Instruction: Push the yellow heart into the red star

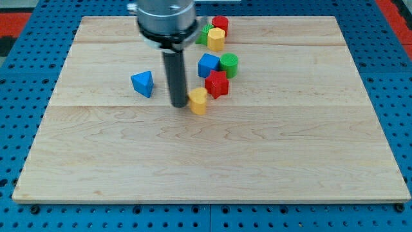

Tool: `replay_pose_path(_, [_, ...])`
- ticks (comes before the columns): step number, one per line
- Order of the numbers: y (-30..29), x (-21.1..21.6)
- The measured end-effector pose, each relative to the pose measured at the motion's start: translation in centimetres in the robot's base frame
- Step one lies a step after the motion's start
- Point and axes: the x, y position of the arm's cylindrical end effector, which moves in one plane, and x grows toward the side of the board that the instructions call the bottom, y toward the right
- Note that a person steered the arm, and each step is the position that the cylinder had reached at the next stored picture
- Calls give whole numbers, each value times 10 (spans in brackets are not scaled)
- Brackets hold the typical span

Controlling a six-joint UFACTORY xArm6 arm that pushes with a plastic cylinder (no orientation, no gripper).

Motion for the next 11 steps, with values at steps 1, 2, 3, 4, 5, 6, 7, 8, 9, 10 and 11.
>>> replay_pose_path(1, [57,0])
replay_pose_path(2, [38,33])
replay_pose_path(3, [38,76])
replay_pose_path(4, [82,55])
replay_pose_path(5, [110,28])
replay_pose_path(6, [74,10])
replay_pose_path(7, [61,-4])
replay_pose_path(8, [67,-9])
replay_pose_path(9, [69,-10])
replay_pose_path(10, [68,12])
replay_pose_path(11, [128,26])
